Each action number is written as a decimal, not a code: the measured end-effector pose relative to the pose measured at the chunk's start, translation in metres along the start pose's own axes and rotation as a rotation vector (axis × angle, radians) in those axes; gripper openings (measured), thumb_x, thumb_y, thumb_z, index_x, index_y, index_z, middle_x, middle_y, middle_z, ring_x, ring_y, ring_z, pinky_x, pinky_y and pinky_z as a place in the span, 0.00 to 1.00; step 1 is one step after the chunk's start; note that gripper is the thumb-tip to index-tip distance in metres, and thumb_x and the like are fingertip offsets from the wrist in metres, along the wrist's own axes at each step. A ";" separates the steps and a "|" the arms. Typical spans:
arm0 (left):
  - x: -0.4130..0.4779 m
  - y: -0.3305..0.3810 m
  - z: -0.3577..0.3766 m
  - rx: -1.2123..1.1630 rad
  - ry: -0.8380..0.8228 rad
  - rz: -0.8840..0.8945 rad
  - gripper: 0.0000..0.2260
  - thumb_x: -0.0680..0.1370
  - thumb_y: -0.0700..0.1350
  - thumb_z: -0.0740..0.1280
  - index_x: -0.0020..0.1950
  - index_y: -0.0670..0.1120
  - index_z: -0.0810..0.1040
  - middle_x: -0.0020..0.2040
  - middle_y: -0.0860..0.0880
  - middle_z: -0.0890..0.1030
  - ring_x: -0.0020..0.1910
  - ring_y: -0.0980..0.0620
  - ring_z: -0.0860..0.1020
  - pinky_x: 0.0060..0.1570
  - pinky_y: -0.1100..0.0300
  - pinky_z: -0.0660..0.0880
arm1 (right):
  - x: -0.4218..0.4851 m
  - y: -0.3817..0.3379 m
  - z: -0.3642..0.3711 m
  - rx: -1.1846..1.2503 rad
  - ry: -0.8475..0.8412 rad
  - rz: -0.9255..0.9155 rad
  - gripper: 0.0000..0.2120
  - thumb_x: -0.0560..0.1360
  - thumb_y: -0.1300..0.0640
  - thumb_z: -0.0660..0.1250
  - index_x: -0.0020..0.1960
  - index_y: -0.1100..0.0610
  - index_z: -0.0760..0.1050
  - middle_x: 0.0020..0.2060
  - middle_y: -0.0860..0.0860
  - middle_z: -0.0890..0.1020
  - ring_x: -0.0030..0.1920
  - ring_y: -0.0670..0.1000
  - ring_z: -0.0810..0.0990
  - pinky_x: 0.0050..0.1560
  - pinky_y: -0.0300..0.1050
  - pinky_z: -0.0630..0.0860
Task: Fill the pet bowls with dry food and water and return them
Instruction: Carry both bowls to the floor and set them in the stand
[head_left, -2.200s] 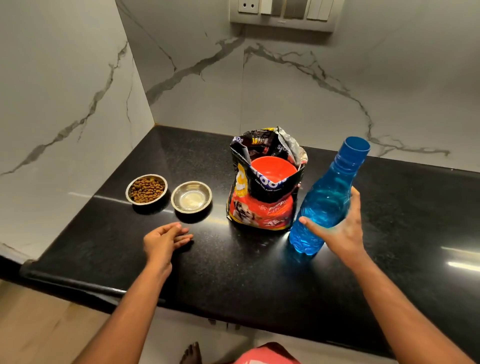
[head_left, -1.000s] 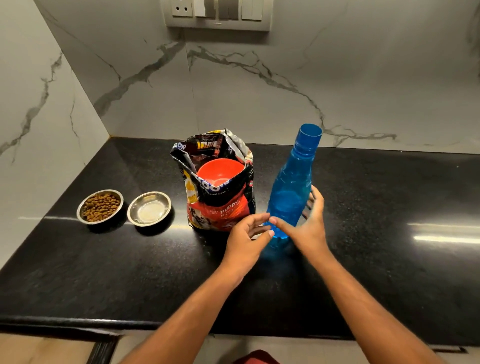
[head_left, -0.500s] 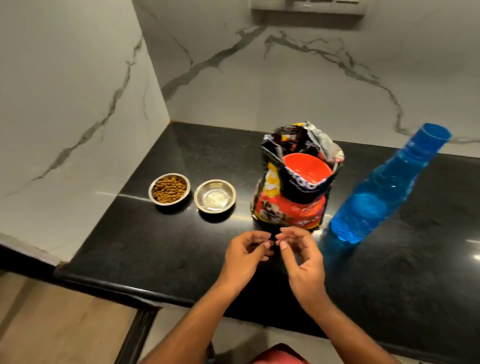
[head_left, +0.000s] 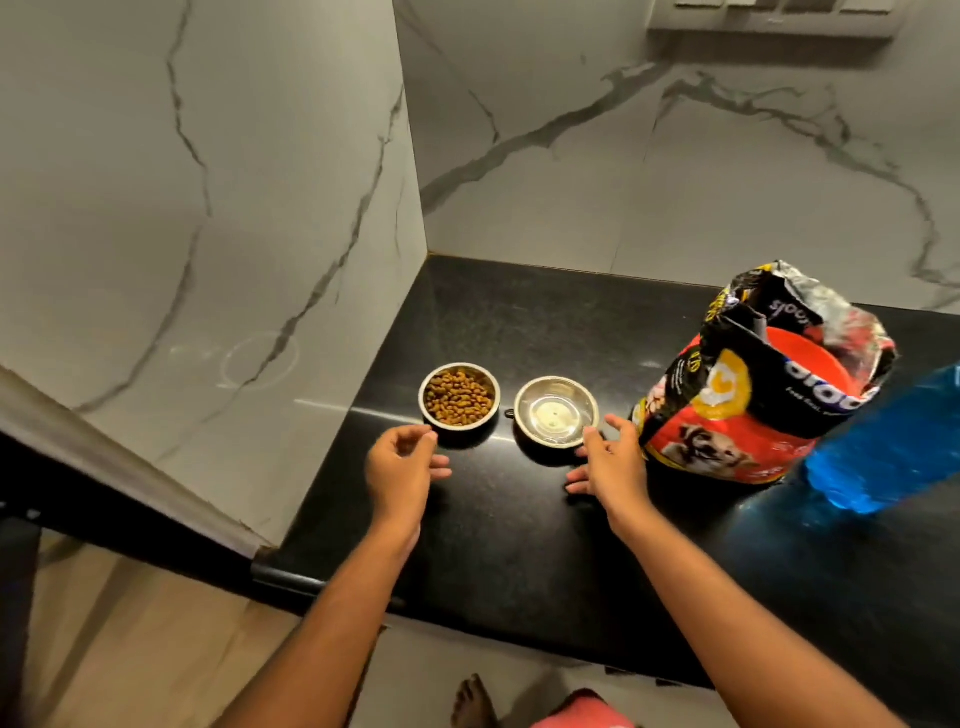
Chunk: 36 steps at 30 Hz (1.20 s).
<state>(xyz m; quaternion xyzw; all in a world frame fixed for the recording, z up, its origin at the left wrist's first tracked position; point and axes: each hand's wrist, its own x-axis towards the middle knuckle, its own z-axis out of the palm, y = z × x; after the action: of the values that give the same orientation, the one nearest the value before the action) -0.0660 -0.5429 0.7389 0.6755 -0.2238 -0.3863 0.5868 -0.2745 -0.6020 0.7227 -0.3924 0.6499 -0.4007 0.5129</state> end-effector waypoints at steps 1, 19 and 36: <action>0.012 -0.001 -0.004 -0.006 0.048 -0.003 0.04 0.77 0.37 0.67 0.50 0.44 0.77 0.42 0.43 0.80 0.36 0.50 0.80 0.32 0.59 0.80 | 0.003 -0.002 0.004 -0.001 0.005 0.023 0.19 0.81 0.55 0.59 0.71 0.54 0.61 0.42 0.57 0.79 0.27 0.53 0.78 0.23 0.43 0.76; 0.079 0.005 0.004 0.075 -0.127 -0.164 0.12 0.78 0.38 0.66 0.61 0.38 0.76 0.52 0.37 0.82 0.39 0.45 0.84 0.35 0.58 0.83 | 0.017 -0.013 0.011 -0.172 0.056 -0.013 0.13 0.81 0.61 0.56 0.64 0.57 0.71 0.32 0.56 0.79 0.23 0.50 0.76 0.21 0.40 0.73; 0.083 0.012 0.008 0.164 -0.127 -0.155 0.12 0.76 0.34 0.68 0.59 0.36 0.77 0.49 0.38 0.82 0.31 0.49 0.84 0.29 0.63 0.80 | 0.025 -0.007 0.011 -0.230 0.054 -0.110 0.12 0.77 0.67 0.59 0.57 0.59 0.76 0.26 0.57 0.79 0.20 0.49 0.77 0.20 0.40 0.74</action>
<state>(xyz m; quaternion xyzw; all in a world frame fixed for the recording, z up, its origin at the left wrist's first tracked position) -0.0211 -0.6132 0.7290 0.7108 -0.2385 -0.4531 0.4823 -0.2677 -0.6288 0.7183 -0.4726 0.6828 -0.3614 0.4241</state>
